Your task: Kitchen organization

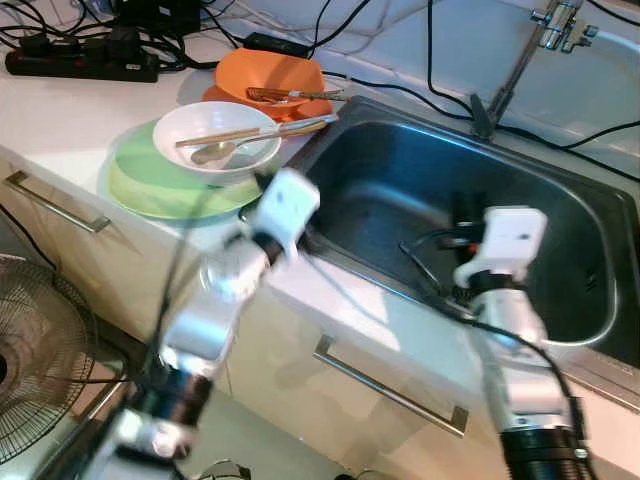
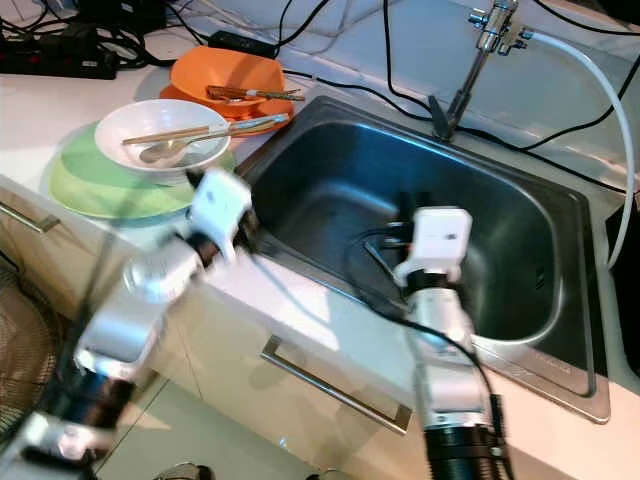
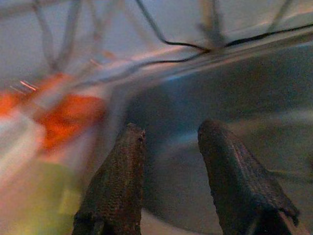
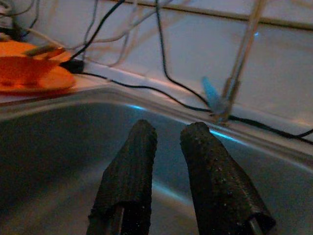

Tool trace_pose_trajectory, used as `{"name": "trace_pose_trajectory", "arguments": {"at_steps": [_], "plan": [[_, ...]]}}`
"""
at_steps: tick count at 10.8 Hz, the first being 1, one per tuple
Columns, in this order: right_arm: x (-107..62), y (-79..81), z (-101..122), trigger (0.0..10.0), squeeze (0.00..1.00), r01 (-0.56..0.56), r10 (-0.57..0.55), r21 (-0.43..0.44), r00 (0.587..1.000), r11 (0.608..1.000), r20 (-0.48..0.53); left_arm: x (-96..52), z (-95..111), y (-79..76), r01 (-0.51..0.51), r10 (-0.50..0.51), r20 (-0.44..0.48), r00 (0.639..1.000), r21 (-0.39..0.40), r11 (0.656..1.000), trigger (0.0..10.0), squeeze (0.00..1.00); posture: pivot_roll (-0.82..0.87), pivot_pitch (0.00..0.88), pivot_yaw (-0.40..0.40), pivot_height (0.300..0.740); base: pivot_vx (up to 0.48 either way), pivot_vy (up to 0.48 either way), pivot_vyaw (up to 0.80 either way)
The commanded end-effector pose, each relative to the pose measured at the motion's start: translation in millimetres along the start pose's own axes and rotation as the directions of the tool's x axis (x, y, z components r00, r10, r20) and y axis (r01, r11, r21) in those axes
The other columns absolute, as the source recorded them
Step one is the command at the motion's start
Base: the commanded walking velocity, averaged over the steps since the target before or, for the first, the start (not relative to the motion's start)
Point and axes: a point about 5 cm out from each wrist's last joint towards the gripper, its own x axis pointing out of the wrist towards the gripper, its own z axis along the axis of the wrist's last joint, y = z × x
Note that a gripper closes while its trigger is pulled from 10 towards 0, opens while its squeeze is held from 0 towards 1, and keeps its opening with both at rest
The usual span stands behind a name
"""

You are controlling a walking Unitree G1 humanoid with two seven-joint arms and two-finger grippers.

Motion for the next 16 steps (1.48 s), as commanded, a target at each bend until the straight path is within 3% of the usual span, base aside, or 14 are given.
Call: {"name": "trace_pose_trajectory", "arguments": {"at_steps": [1,3,5,9,10,11,13,16], "plan": [[-1.5,-0.6,1,10.0,0.0,-0.003,0.003,0.003,1.0,1.0,-0.013,3.0,13,5.8,-0.05,0.047,0.025,0.999,0.168,0.985,10.0,0.0,-0.07,0.073,-0.119,0.74,0.0,0.0,0.0],[-0.4,4.1,0,10.0,0.0,-0.011,0.012,0.012,1.0,1.0,-0.027,13.8,29,23.1,-0.092,0.088,0.027,0.996,0.393,0.915,10.0,0.0,-0.06,0.068,-0.123,0.74,0.0,0.0,0.0],[1.7,6.8,0,10.0,0.0,-0.014,0.015,0.019,0.999,1.0,-0.029,25.3,33,27.3,-0.118,0.115,0.036,0.993,0.477,0.871,10.0,0.0,-0.07,0.048,-0.129,0.74,0.0,0.0,0.0],[7.4,8.1,1,10.0,0.0,-0.021,0.022,0.018,0.999,1.0,-0.026,54.9,38,31.7,-0.119,0.129,0.02,0.991,0.537,0.835,10.0,0.0,-0.06,0.036,-0.129,0.74,0.0,0.0,0.0],[7.4,8.3,1,10.0,0.0,-0.018,0.019,0.019,0.999,1.0,-0.026,59.6,38,31.3,-0.113,0.124,0.015,0.992,0.532,0.839,10.0,0.0,-0.07,0.034,-0.124,0.74,0.0,0.0,0.0],[6.9,8.6,1,10.0,0.0,-0.016,0.016,0.02,1.0,1.0,-0.026,65.1,40,29.3,-0.1,0.102,0.021,0.995,0.491,0.865,10.0,0.0,-0.07,0.033,-0.12,0.74,0.0,0.0,0.0],[5.7,8.2,0,10.0,0.0,-0.012,0.013,0.02,0.999,1.0,-0.03,66.0,42,21.3,-0.062,0.049,0.041,0.998,0.476,0.877,10.0,0.0,-0.07,0.032,-0.118,0.74,0.0,0.0,0.0],[4.3,10.6,-2,10.0,0.0,-0.017,0.018,0.024,0.999,1.0,-0.038,70.3,30,19.8,-0.043,0.058,-0.013,0.998,0.515,0.856,10.0,0.0,-0.07,0.019,-0.117,0.74,0.0,0.0,0.0]]}}
